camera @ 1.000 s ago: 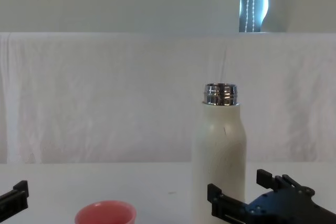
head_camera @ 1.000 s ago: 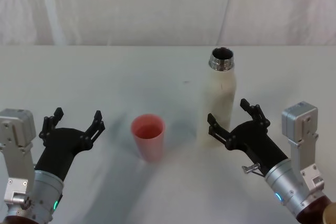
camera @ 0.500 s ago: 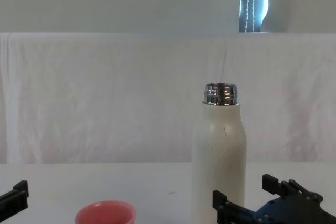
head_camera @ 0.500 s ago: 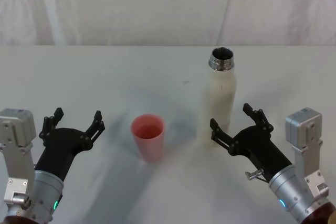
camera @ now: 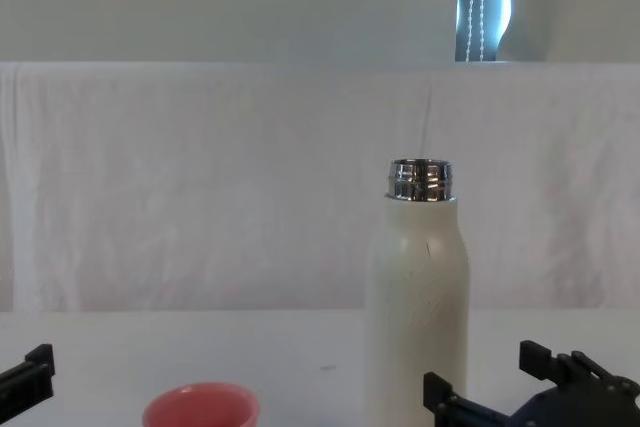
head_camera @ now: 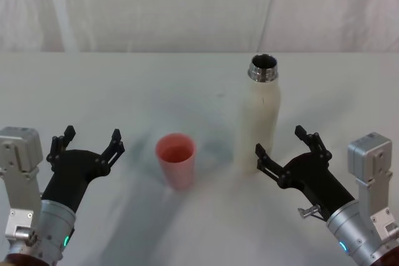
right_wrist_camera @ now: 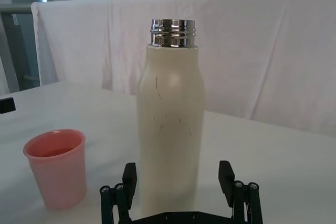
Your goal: Grasp the thermos with one hand and pour water into the cup lid.
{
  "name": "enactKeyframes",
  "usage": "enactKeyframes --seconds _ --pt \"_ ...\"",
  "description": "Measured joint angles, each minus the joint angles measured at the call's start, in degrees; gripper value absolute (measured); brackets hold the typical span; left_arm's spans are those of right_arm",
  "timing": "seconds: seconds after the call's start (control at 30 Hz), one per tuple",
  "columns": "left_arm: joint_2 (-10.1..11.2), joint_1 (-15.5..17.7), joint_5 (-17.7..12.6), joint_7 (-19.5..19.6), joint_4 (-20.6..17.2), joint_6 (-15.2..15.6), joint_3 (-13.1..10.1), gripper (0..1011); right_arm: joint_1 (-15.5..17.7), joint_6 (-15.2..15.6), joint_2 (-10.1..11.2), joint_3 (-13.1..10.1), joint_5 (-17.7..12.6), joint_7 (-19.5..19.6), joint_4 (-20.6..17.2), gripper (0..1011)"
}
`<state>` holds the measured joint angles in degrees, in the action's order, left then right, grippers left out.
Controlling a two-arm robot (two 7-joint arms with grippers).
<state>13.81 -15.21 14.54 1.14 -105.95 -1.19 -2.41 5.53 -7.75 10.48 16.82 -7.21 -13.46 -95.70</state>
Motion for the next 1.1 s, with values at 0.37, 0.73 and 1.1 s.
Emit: enactKeyframes --seconds 0.37,0.73,1.1 --pt "0.0 0.0 0.0 0.0 0.0 0.0 0.0 1001 1.5 -0.2 0.6 -0.7 -0.6 -0.3 -0.9 1003" --pt "0.0 0.0 0.0 0.0 0.0 0.0 0.0 1001 2.1 -0.5 0.9 -0.9 -1.0 -0.7 -1.1 1003" --pt "0.0 0.0 0.0 0.0 0.0 0.0 0.0 1001 2.1 -0.5 0.9 -0.9 -1.0 -0.7 -1.1 1003"
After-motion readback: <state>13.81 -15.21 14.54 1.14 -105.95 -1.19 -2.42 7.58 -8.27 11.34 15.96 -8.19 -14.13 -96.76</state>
